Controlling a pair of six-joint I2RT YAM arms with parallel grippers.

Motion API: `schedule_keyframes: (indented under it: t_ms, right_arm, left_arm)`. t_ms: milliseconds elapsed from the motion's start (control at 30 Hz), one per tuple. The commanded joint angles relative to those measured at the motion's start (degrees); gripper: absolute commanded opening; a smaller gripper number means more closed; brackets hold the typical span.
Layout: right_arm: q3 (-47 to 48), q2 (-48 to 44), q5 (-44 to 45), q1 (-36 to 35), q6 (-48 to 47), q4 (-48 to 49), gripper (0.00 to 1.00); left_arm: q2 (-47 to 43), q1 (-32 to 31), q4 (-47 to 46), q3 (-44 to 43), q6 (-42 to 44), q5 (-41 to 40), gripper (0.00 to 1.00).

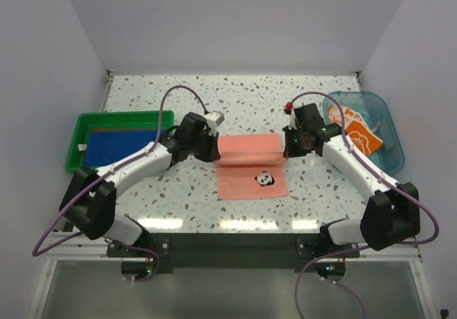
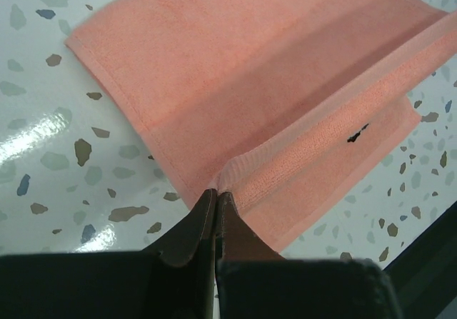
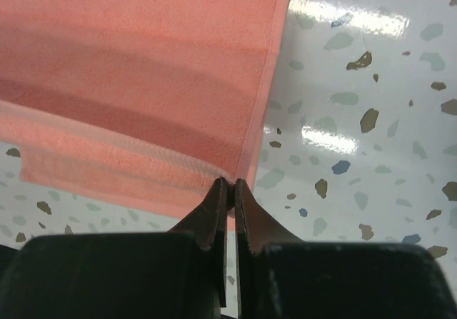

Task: Fold and stack the towels
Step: Fold the towel

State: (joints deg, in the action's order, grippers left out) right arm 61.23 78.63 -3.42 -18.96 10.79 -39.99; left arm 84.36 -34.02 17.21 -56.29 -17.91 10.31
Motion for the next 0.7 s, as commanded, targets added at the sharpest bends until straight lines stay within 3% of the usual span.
schedule_keyframes:
  t_ms: [0, 233, 567, 667]
  right_arm:
    - [-3.21, -2.42, 2.63, 0.42, 2.04, -1.67, 0.0]
    - [-8.84, -1.56, 0.27, 0.15, 4.85, 0.96, 0.0]
    - [-14.12, 2.49, 0.6, 0.15, 6.79, 5.71, 0.0]
    - [-14.21, 2.58, 0.7, 0.15, 6.44, 6.06, 0.02]
  left_arm:
    - [-1.48, -0.87, 1.07, 2.85, -1.6, -0.55, 0.0]
    - [-0.69, -2.1, -2.8, 9.62, -3.0, -0.64, 0.0]
    - [3.18, -4.91, -6.93, 12.61, -3.8, -0.11, 0.0]
    - [2.75, -5.27, -7.45, 13.05, -3.97, -0.2, 0.04]
